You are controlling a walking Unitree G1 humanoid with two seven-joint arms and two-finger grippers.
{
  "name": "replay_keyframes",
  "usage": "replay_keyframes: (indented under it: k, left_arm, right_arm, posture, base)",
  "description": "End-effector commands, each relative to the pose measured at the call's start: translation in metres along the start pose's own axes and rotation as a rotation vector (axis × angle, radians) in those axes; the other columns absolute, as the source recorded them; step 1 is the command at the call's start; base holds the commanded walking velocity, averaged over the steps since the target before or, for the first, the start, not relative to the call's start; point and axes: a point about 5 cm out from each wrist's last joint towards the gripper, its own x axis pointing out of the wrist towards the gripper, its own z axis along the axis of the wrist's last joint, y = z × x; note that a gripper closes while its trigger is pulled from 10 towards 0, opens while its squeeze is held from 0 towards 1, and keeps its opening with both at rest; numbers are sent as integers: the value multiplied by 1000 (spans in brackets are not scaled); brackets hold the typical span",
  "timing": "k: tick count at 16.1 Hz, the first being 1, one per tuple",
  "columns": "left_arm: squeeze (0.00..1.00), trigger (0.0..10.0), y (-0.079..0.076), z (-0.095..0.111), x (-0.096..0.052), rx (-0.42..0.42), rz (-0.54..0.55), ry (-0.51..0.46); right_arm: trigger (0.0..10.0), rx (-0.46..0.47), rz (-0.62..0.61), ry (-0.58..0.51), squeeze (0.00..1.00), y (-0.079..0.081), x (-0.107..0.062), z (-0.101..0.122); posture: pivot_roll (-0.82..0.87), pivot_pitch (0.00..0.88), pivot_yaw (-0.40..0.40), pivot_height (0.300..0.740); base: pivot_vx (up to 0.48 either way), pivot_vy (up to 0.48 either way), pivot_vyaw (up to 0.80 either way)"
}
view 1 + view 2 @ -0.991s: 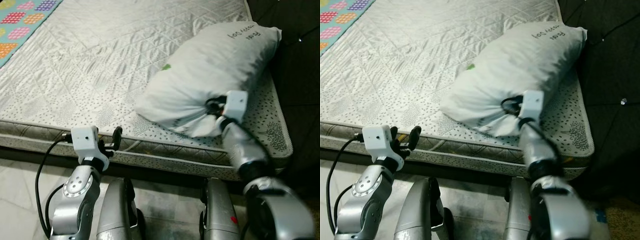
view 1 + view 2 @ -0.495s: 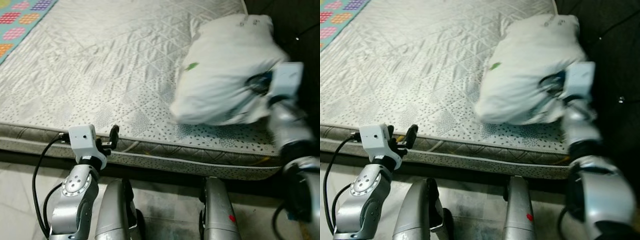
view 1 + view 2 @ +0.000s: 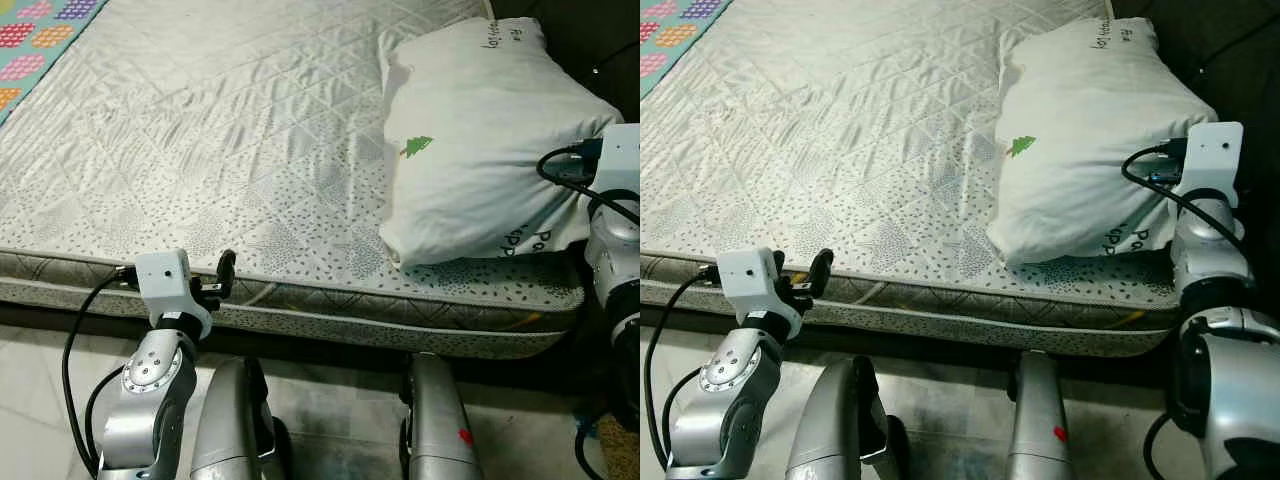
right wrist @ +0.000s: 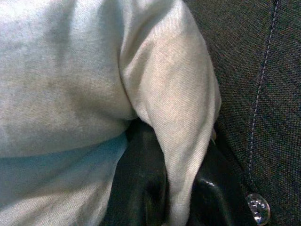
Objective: Clean up the room
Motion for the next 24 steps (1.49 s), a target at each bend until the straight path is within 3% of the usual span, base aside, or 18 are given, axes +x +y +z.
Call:
replay_keyframes:
  k: [1,6,8,11,16,17,19,21,22,24]
  left_arm:
    - [0,10000,4,-4,-4,15,12,16]
    - [0,10000,5,-4,-3,22,2,23]
    - [0,10000,4,-3,-2,22,-4,23]
    - [0,10000,1,-4,-2,20,-17,26]
    - [0,10000,1,-4,-2,17,-13,27]
    - [0,10000,1,-5,-2,16,-13,27]
    - [0,10000,2,-5,-2,16,-12,26]
    - [0,10000,2,-3,0,17,-9,21]
    - [0,10000,2,-3,0,17,-9,20]
    - [0,10000,5,-3,-3,17,9,18]
  right_arm:
    - [0,23,-41,-82,0,-14,-1,6]
    - [0,72,8,-95,0,6,-32,-34]
    - [0,80,32,-115,0,13,-42,-38]
    - [0,107,97,-155,0,37,-69,-32]
    - [0,163,161,-71,0,65,-92,-41]
    - [0,166,166,-55,0,67,-92,-41]
    - [0,149,176,-32,0,68,-77,-38]
    - [0,79,164,-33,0,56,-50,-26]
    - [0,71,163,-30,0,55,-48,-26]
    - [0,25,118,-25,0,28,-24,-12]
  posture:
    - [-57,201,87,556]
    - [-71,200,101,556]
    - [-73,200,103,556]
    - [-78,194,103,556]
    - [-74,200,100,556]
    - [-74,199,100,556]
    - [-74,198,100,556]
    - [-67,196,92,556]
    - [-67,196,92,556]
    - [-60,194,82,556]
  base:
    - [0,0,0]
    - [0,0,0]
    - [0,0,0]
    - [0,0,0]
    - [0,0,0]
    - [0,0,0]
    - [0,0,0]
    - [0,0,0]
    - [0,0,0]
    - [0,0,0]
